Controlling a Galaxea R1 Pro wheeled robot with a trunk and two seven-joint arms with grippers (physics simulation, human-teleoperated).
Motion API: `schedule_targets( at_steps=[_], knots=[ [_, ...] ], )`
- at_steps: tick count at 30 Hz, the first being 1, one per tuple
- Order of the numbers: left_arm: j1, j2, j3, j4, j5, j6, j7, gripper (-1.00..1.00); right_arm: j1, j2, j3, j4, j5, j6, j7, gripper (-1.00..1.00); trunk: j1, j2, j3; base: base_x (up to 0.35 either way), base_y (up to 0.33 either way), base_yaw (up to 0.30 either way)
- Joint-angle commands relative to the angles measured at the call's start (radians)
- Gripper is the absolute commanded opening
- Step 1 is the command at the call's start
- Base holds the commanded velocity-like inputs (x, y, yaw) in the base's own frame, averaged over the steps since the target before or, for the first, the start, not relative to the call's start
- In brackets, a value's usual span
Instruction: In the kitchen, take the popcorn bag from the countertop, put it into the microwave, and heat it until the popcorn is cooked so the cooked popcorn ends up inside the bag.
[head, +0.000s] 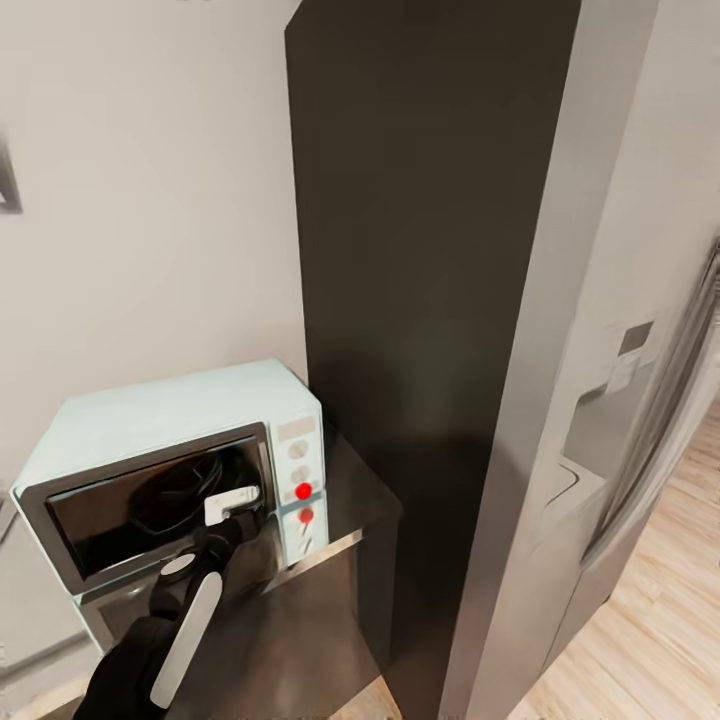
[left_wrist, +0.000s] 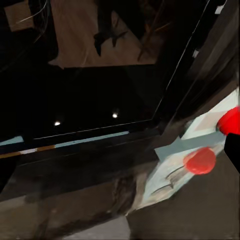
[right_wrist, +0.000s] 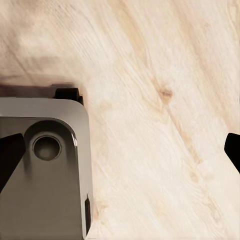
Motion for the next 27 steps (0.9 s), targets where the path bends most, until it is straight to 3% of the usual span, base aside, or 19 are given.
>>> schedule_targets(
  at_steps=[1, 6, 21, 24, 27],
  knots=[
    [-0.001, 0.000, -0.003, -0.002, 0.010, 0.002, 0.010, 1.00, -0.001, 0.000, 0.008, 0.001, -0.010, -0.001, 0.000, 1.00, 0.000, -0.001, -0.001, -0.279, 0.000, 0.000],
    [-0.001, -0.019, -0.004, -0.002, 0.010, 0.002, 0.010, 1.00, -0.001, 0.000, 0.008, 0.001, -0.010, -0.001, 0.000, 1.00, 0.000, -0.001, -0.001, -0.335, 0.000, 0.000],
    [-0.001, -0.026, -0.007, 0.000, 0.013, 0.002, 0.010, 1.00, -0.001, 0.003, 0.012, 0.001, -0.001, -0.005, 0.000, 1.00, 0.000, -0.001, -0.001, -0.345, 0.000, 0.000],
    [0.000, -0.059, -0.012, 0.025, 0.026, 0.005, 0.008, 1.00, -0.001, 0.003, 0.013, 0.001, -0.001, -0.002, 0.000, 1.00, 0.000, -0.001, -0.001, -0.346, 0.000, 0.000],
    [0.001, -0.106, -0.013, 0.108, 0.034, 0.014, 0.008, 1.00, -0.001, 0.004, 0.013, 0.001, -0.003, -0.001, 0.000, 1.00, 0.000, -0.001, -0.001, -0.346, 0.000, 0.000]
  ],
)
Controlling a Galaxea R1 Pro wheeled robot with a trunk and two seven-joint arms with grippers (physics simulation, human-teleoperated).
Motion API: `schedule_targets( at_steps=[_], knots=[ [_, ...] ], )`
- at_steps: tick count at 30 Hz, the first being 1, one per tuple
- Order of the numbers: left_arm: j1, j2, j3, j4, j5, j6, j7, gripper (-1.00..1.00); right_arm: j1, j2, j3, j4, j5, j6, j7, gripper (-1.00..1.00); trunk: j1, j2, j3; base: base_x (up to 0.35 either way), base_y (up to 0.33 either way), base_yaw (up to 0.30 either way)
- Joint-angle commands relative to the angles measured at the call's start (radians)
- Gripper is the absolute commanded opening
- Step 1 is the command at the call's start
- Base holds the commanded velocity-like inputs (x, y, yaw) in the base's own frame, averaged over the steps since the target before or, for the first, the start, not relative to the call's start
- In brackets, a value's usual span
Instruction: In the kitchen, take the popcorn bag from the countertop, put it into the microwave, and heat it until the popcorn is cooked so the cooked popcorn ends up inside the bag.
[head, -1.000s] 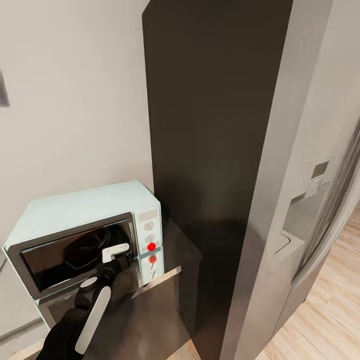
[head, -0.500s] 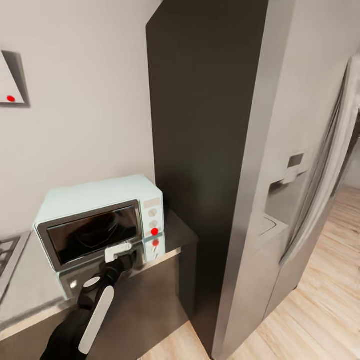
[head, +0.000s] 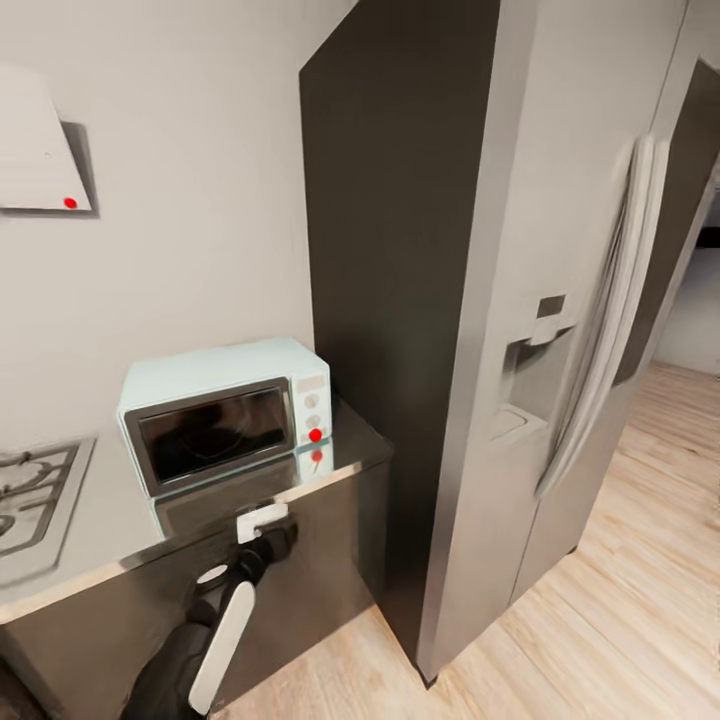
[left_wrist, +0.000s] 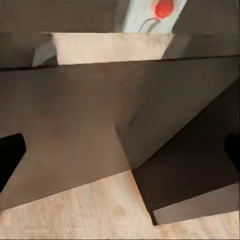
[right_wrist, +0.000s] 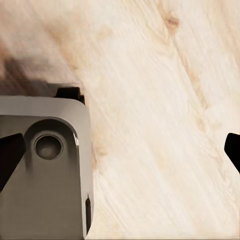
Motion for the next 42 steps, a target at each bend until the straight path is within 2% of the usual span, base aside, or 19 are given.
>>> schedule_targets(
  at_steps=[1, 3, 6, 8, 10, 11, 12, 13, 14, 15, 16, 18, 22, 24, 26, 31, 37, 42],
  knots=[
    [-0.001, -0.006, -0.002, 0.039, 0.011, 0.003, 0.009, 1.00, -0.001, 0.000, 0.008, 0.001, -0.009, -0.001, 0.000, 1.00, -0.001, -0.001, -0.001, -0.346, 0.000, 0.000],
    [0.001, -0.013, -0.002, 0.132, 0.022, -0.001, 0.007, 1.00, -0.001, 0.000, 0.008, 0.001, -0.009, 0.001, 0.000, 1.00, -0.001, -0.001, -0.001, -0.346, 0.000, 0.000],
    [0.001, -0.022, 0.000, 0.410, 0.076, -0.022, -0.002, 1.00, -0.001, -0.001, 0.007, 0.002, -0.009, 0.005, 0.000, 1.00, -0.001, -0.001, -0.001, -0.341, 0.000, 0.000],
    [0.001, -0.021, 0.002, 0.551, 0.094, -0.091, -0.005, 1.00, -0.001, 0.000, 0.008, 0.003, -0.009, 0.008, 0.000, 1.00, -0.001, -0.001, -0.001, -0.217, 0.000, 0.000],
    [0.001, -0.018, 0.006, 0.681, 0.106, -0.122, -0.004, 1.00, -0.001, 0.006, 0.007, 0.015, -0.009, 0.008, 0.001, 1.00, -0.001, -0.001, -0.001, -0.062, 0.000, 0.000],
    [0.001, -0.015, 0.005, 0.846, 0.129, -0.130, -0.004, 1.00, -0.001, 0.009, 0.008, 0.021, -0.009, 0.009, 0.001, 1.00, -0.001, -0.001, -0.001, -0.009, 0.000, 0.000],
    [0.001, -0.012, 0.004, 0.995, 0.137, -0.142, -0.007, 1.00, -0.001, 0.009, 0.008, 0.022, -0.008, 0.009, 0.001, 1.00, -0.001, -0.001, -0.001, -0.003, 0.000, 0.000],
    [0.001, -0.006, 0.003, 1.195, 0.136, -0.186, -0.010, 1.00, -0.001, 0.010, 0.009, 0.022, -0.008, 0.009, 0.003, 1.00, -0.001, -0.001, -0.001, 0.000, 0.000, 0.000],
    [0.002, -0.004, 0.002, 1.238, 0.138, -0.225, -0.011, 1.00, -0.001, 0.011, 0.009, 0.023, -0.008, 0.009, 0.003, 1.00, -0.001, -0.001, -0.001, 0.000, 0.000, 0.000],
    [0.006, -0.003, 0.002, 1.274, 0.138, -0.291, -0.013, 1.00, -0.001, 0.013, 0.009, 0.023, -0.008, 0.009, 0.002, 1.00, -0.001, -0.001, -0.001, 0.000, 0.000, 0.000],
    [0.004, 0.000, 0.002, 1.292, 0.135, -0.352, -0.015, 1.00, -0.001, 0.017, 0.009, 0.023, -0.008, 0.009, 0.001, 1.00, -0.001, -0.001, -0.001, 0.000, 0.000, 0.000],
    [0.007, 0.002, 0.001, 1.304, 0.133, -0.416, -0.032, 1.00, -0.001, 0.019, 0.009, 0.022, -0.007, 0.006, 0.001, 1.00, -0.001, -0.001, -0.001, 0.000, 0.000, 0.000],
    [0.040, 0.006, 0.001, 1.310, 0.132, -0.449, -0.175, 1.00, -0.001, 0.013, 0.011, 0.022, -0.004, 0.001, 0.001, 1.00, -0.001, -0.001, -0.001, 0.000, 0.000, 0.009],
    [0.060, 0.017, 0.001, 1.311, 0.131, -0.452, -0.202, 1.00, -0.001, 0.012, 0.015, 0.021, -0.002, 0.001, 0.001, 1.00, -0.001, -0.001, -0.001, 0.000, 0.000, 0.173],
    [0.067, 0.022, 0.001, 1.311, 0.130, -0.452, -0.210, 1.00, -0.001, 0.010, 0.019, 0.020, 0.002, 0.001, 0.001, 1.00, -0.001, -0.001, -0.001, 0.000, 0.000, 0.242],
    [0.078, 0.024, 0.001, 1.311, 0.129, -0.453, -0.213, 1.00, -0.001, 0.010, 0.015, 0.009, 0.060, -0.002, 0.001, 1.00, -0.001, -0.001, -0.001, 0.000, 0.000, 0.271],
    [0.082, 0.021, 0.001, 1.311, 0.126, -0.451, -0.214, 1.00, -0.001, 0.009, 0.018, 0.007, 0.069, -0.003, 0.001, 1.00, -0.001, -0.001, -0.001, 0.031, 0.000, 0.276],
    [0.082, 0.021, 0.001, 1.311, 0.126, -0.449, -0.214, 1.00, -0.001, 0.010, 0.018, 0.007, 0.068, -0.003, 0.001, 1.00, -0.001, -0.001, -0.001, 0.280, -0.076, 0.277]
  ],
)
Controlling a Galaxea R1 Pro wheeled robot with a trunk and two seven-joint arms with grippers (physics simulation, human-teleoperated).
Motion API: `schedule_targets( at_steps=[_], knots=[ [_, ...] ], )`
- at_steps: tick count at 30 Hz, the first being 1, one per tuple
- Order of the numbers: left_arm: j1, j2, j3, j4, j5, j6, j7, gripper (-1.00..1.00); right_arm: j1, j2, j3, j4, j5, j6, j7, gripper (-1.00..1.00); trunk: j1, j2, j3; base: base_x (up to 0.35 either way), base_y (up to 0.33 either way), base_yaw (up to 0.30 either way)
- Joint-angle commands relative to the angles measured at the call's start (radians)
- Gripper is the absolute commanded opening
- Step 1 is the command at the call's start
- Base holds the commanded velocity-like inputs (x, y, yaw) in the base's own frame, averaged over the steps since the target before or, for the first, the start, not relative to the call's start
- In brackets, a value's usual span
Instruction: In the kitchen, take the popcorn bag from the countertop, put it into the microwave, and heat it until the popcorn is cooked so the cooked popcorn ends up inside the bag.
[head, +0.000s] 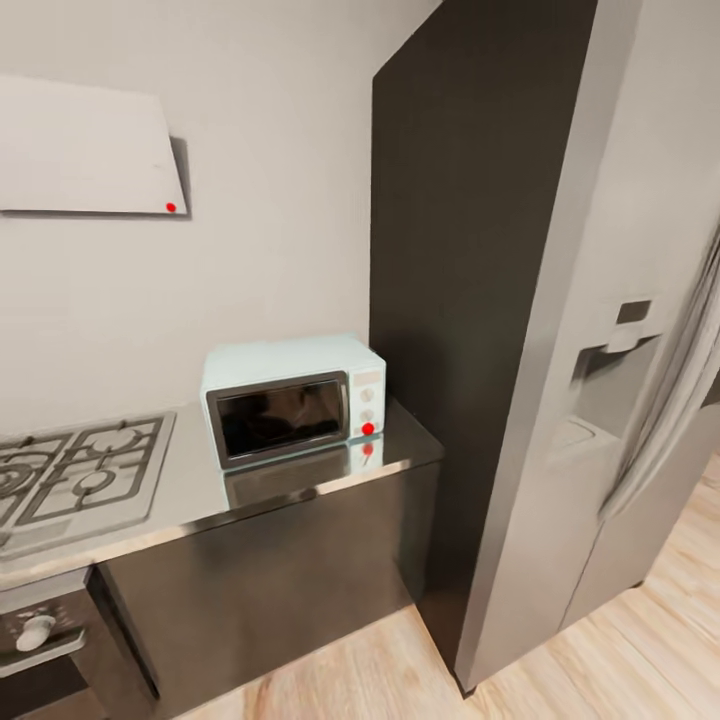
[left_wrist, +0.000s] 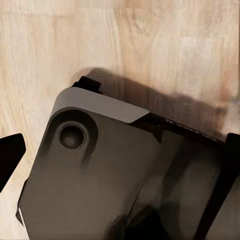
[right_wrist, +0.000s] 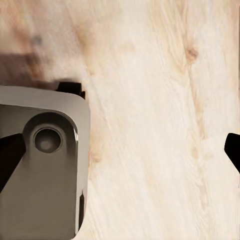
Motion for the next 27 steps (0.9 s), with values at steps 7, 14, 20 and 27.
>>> schedule_targets(
  at_steps=[7, 14, 20, 27],
  knots=[
    [-0.001, 0.001, -0.009, 0.000, 0.008, 0.000, 0.005, 1.00, -0.001, 0.000, 0.006, 0.001, -0.003, -0.005, -0.002, 1.00, 0.001, -0.001, -0.001, 0.305, -0.158, 0.108],
    [-0.001, 0.001, -0.009, 0.000, 0.009, 0.000, 0.005, 1.00, -0.001, 0.001, 0.006, 0.001, -0.004, -0.004, -0.002, 1.00, 0.001, -0.001, -0.001, 0.274, -0.224, 0.002],
    [-0.001, 0.001, -0.009, 0.000, 0.010, -0.003, 0.005, 1.00, -0.001, 0.000, 0.007, 0.001, -0.003, -0.001, -0.002, 1.00, 0.001, -0.001, -0.001, 0.235, -0.225, 0.000],
    [-0.001, 0.003, -0.009, 0.000, 0.013, -0.044, 0.007, 1.00, -0.001, -0.001, 0.009, 0.001, -0.003, 0.000, -0.002, 1.00, 0.001, -0.001, -0.001, 0.143, -0.177, 0.142]
  ],
)
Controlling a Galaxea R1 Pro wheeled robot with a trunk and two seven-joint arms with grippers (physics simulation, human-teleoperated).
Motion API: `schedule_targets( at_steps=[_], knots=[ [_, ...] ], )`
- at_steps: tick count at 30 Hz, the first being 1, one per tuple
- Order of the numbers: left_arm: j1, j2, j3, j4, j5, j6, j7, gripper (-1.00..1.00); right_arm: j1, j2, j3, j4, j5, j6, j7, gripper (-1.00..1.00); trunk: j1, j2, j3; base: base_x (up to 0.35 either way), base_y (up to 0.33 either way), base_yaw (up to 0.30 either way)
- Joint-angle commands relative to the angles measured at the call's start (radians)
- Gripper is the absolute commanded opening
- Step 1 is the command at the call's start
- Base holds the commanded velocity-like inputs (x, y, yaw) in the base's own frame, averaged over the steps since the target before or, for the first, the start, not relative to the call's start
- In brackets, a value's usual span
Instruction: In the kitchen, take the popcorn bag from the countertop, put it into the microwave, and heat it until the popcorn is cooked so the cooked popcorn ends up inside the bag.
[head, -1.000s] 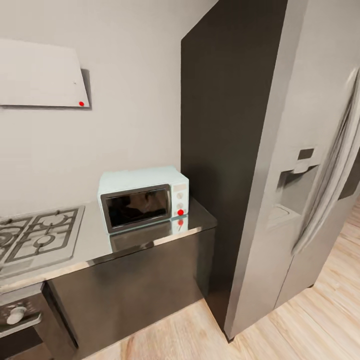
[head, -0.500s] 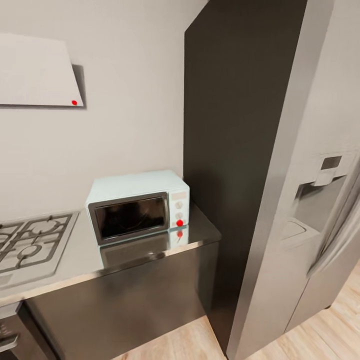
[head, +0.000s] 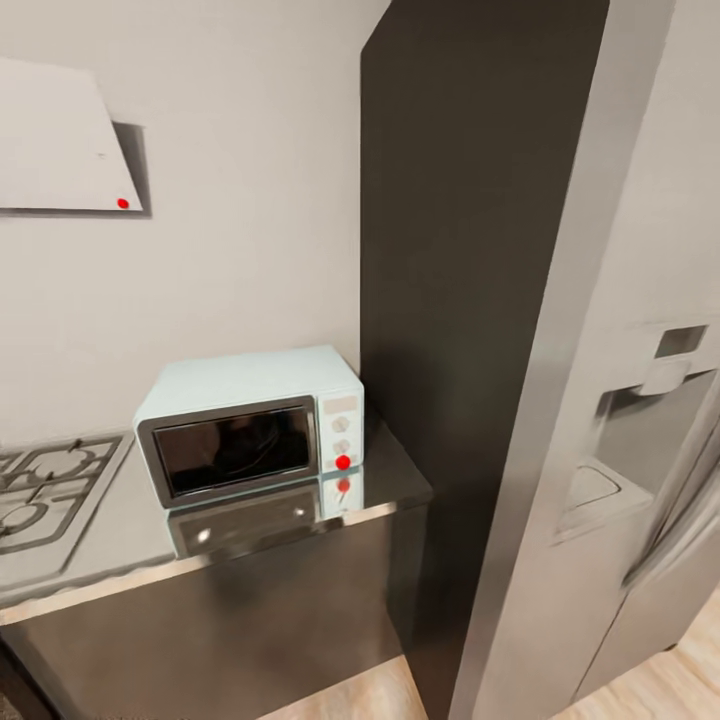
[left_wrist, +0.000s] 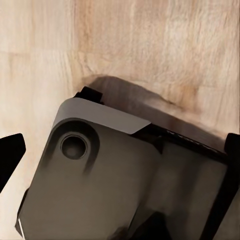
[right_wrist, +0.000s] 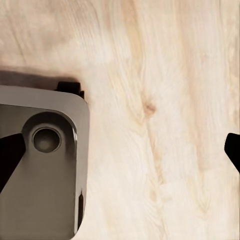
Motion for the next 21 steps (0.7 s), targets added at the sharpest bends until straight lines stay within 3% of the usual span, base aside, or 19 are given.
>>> schedule_targets(
  at_steps=[1, 21],
  knots=[
    [0.000, 0.000, -0.008, 0.000, 0.008, -0.003, 0.004, 1.00, -0.001, 0.000, 0.008, 0.001, -0.002, -0.001, -0.001, 1.00, 0.000, -0.001, -0.001, 0.098, -0.144, 0.253],
    [-0.001, 0.000, -0.008, 0.000, 0.015, -0.007, 0.005, 1.00, -0.001, -0.001, 0.008, 0.001, -0.002, -0.001, -0.001, 1.00, 0.000, -0.001, -0.001, 0.004, -0.022, 0.268]
  ],
)
